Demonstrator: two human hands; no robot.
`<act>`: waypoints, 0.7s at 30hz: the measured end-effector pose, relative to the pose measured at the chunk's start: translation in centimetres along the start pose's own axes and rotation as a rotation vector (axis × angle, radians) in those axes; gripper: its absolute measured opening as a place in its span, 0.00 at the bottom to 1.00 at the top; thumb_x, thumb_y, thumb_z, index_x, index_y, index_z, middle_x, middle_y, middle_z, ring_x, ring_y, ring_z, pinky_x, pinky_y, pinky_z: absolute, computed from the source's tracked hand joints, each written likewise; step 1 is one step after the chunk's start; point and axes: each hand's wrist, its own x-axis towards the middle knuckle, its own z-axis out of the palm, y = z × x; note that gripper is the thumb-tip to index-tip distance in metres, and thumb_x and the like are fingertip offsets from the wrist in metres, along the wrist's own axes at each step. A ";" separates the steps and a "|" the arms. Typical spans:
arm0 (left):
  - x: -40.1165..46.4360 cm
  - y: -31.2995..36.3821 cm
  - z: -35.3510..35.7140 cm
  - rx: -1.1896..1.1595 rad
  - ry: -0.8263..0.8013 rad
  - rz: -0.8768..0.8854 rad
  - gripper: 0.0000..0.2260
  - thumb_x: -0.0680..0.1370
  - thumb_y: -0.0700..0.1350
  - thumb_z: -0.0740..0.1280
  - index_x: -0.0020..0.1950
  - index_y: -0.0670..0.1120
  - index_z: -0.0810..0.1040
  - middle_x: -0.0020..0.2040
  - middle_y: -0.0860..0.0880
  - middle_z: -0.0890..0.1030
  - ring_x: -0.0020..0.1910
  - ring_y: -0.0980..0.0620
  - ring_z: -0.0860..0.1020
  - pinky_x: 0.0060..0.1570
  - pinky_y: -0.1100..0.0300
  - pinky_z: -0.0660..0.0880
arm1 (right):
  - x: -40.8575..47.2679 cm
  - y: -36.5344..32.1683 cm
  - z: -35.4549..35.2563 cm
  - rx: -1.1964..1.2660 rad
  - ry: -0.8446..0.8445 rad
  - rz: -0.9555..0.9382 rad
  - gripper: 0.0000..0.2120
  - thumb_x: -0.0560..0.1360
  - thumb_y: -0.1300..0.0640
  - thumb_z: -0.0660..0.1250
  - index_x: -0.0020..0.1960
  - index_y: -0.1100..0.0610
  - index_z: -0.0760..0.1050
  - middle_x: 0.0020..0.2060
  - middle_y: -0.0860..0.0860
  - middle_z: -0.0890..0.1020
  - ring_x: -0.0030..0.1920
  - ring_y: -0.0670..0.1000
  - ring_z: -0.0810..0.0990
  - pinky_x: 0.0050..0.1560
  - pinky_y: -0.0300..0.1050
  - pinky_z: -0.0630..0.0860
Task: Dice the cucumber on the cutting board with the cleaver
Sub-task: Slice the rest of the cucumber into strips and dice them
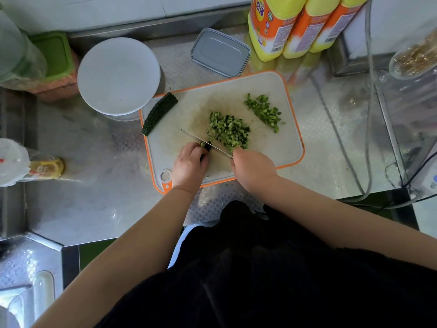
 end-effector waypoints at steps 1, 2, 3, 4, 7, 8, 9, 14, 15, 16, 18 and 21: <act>0.0 0.0 0.0 -0.003 0.003 -0.002 0.03 0.74 0.38 0.71 0.44 0.38 0.80 0.45 0.43 0.78 0.44 0.44 0.76 0.40 0.55 0.73 | 0.1 -0.1 0.0 0.005 -0.013 0.013 0.02 0.78 0.64 0.61 0.50 0.60 0.70 0.28 0.48 0.67 0.28 0.51 0.67 0.25 0.42 0.56; 0.0 -0.1 0.0 -0.006 0.005 -0.006 0.03 0.74 0.38 0.71 0.44 0.38 0.80 0.45 0.43 0.78 0.45 0.44 0.76 0.40 0.55 0.73 | 0.2 -0.2 0.0 0.008 -0.025 0.022 0.02 0.78 0.64 0.61 0.50 0.60 0.70 0.28 0.48 0.66 0.27 0.49 0.65 0.25 0.41 0.55; 0.0 -0.1 0.1 -0.010 0.009 -0.006 0.04 0.74 0.39 0.71 0.44 0.38 0.81 0.45 0.43 0.78 0.45 0.44 0.76 0.41 0.55 0.73 | 0.3 -0.3 -0.2 0.007 -0.040 0.028 0.02 0.78 0.65 0.61 0.49 0.60 0.70 0.28 0.48 0.66 0.27 0.49 0.64 0.25 0.41 0.55; 0.0 -0.2 0.1 -0.012 0.015 -0.002 0.04 0.74 0.40 0.71 0.44 0.39 0.81 0.46 0.43 0.78 0.45 0.45 0.76 0.41 0.55 0.73 | 0.3 -0.6 -0.5 0.007 -0.058 0.035 0.03 0.77 0.66 0.61 0.49 0.59 0.71 0.29 0.49 0.66 0.28 0.49 0.65 0.26 0.41 0.57; -0.2 -0.5 0.3 -0.017 0.023 0.007 0.04 0.74 0.40 0.71 0.45 0.39 0.81 0.47 0.43 0.78 0.46 0.45 0.76 0.42 0.55 0.74 | 0.7 -1.0 -0.8 0.033 -0.107 0.066 0.06 0.77 0.67 0.60 0.50 0.60 0.72 0.31 0.49 0.68 0.35 0.53 0.71 0.34 0.45 0.66; -0.2 -0.5 0.4 -0.018 0.022 0.008 0.04 0.74 0.39 0.71 0.45 0.39 0.81 0.47 0.43 0.78 0.46 0.45 0.76 0.42 0.54 0.74 | 0.8 -0.9 -0.7 0.044 -0.114 0.073 0.06 0.77 0.67 0.60 0.51 0.60 0.72 0.32 0.50 0.70 0.36 0.54 0.72 0.36 0.45 0.66; -0.3 -0.5 0.4 -0.018 0.022 0.009 0.03 0.74 0.39 0.71 0.45 0.39 0.81 0.47 0.43 0.78 0.46 0.45 0.76 0.42 0.54 0.74 | 0.8 -0.9 -0.6 0.055 -0.117 0.081 0.05 0.78 0.66 0.60 0.52 0.60 0.72 0.34 0.51 0.72 0.37 0.54 0.72 0.36 0.45 0.66; -0.3 -0.1 0.1 -0.033 0.029 0.001 0.03 0.75 0.39 0.71 0.45 0.40 0.80 0.47 0.43 0.78 0.47 0.45 0.76 0.42 0.53 0.75 | 1.1 0.1 -0.5 0.230 -0.100 0.109 0.11 0.81 0.53 0.56 0.49 0.60 0.71 0.37 0.53 0.73 0.39 0.56 0.73 0.38 0.47 0.68; -0.4 0.0 0.1 -0.039 0.027 0.002 0.03 0.75 0.39 0.70 0.45 0.40 0.80 0.48 0.43 0.77 0.47 0.45 0.76 0.42 0.52 0.75 | 1.2 0.3 -0.7 0.254 -0.095 0.120 0.12 0.81 0.52 0.56 0.48 0.60 0.71 0.37 0.53 0.72 0.39 0.56 0.72 0.39 0.47 0.68; -0.6 0.2 0.0 -0.046 0.027 -0.006 0.03 0.75 0.39 0.71 0.46 0.40 0.80 0.49 0.43 0.77 0.48 0.45 0.75 0.42 0.53 0.75 | 1.2 0.5 -0.8 0.257 -0.086 0.124 0.12 0.82 0.52 0.56 0.47 0.59 0.70 0.36 0.53 0.71 0.39 0.56 0.71 0.39 0.47 0.68; -0.8 0.5 -0.1 -0.063 0.038 -0.068 0.05 0.75 0.41 0.71 0.47 0.40 0.79 0.51 0.43 0.76 0.50 0.45 0.75 0.43 0.57 0.72 | 0.9 0.7 -0.9 0.229 -0.060 0.097 0.12 0.82 0.51 0.55 0.45 0.58 0.67 0.34 0.51 0.70 0.38 0.55 0.71 0.37 0.46 0.67; -0.8 0.5 0.0 -0.078 0.049 -0.149 0.08 0.74 0.41 0.72 0.49 0.39 0.78 0.53 0.43 0.75 0.48 0.45 0.76 0.43 0.59 0.70 | 0.1 0.4 -1.1 0.179 -0.029 0.026 0.12 0.82 0.53 0.55 0.43 0.58 0.66 0.33 0.52 0.71 0.35 0.56 0.72 0.34 0.46 0.65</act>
